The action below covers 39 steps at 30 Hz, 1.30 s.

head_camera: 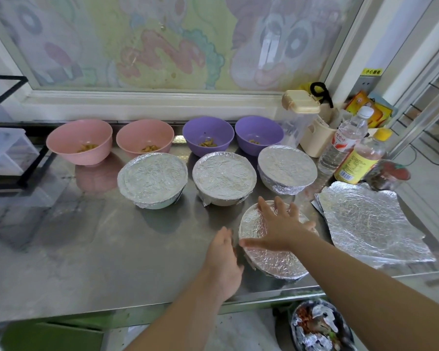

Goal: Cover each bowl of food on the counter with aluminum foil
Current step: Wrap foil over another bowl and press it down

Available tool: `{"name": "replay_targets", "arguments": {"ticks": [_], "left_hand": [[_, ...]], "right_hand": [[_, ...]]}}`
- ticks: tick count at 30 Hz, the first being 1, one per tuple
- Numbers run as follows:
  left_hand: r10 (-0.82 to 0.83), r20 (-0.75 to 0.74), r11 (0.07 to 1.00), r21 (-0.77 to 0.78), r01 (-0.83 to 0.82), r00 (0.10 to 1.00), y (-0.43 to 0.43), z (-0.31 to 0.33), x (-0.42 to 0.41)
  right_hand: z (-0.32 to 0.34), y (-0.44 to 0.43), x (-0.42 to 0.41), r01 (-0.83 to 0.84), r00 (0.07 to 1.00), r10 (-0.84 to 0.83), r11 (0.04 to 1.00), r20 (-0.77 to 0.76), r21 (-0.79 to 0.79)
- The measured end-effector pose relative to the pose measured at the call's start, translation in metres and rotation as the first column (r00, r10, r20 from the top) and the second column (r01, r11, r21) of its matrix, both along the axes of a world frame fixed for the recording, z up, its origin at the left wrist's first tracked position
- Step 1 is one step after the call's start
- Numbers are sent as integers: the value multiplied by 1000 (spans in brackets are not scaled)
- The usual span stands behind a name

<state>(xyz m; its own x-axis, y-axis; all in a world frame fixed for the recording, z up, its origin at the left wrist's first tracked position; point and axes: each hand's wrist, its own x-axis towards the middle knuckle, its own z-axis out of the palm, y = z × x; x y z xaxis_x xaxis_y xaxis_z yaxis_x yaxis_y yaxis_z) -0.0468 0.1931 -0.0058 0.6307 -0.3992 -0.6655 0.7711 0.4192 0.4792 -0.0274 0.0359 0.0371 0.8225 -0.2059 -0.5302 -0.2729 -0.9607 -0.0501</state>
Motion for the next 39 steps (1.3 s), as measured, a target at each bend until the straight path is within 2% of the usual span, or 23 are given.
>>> {"name": "replay_targets", "arguments": {"ticks": [6,10,13,16,21,27,32,35,39], "left_hand": [[61,20,955,-293,-52,998,-14,3,-2],[175,-107,915,-351,-202,979,-18,10,-3],[237,-169,892,-353,-283,957,-21,12,-4],[244,-190,900,-321,-295,951,-19,11,-2],[259,-205,938,-180,-297,944,-18,3,4],[302,-204,903,-251,-348,931,-30,8,-7],[252,-178,902,-314,-298,951,-30,1,-5],[213,-155,916,-313,-253,965,-28,5,4],[308,-113,928,-183,-325,945,-25,13,23]], "right_hand": [[-2,3,-2,17,1000,-17,1000,3,10],[-3,5,-2,24,1000,-24,1000,10,-9],[-4,6,-2,19,1000,-19,1000,11,-19],[-4,6,-2,17,1000,-17,1000,11,-17],[-5,5,-3,35,999,-35,999,22,2],[-6,7,-4,40,999,-39,999,33,-22],[-7,8,-4,43,999,-42,998,34,-40],[-5,8,-3,105,994,-104,994,43,-21],[-14,-3,12,219,975,-220,974,8,52]]}}
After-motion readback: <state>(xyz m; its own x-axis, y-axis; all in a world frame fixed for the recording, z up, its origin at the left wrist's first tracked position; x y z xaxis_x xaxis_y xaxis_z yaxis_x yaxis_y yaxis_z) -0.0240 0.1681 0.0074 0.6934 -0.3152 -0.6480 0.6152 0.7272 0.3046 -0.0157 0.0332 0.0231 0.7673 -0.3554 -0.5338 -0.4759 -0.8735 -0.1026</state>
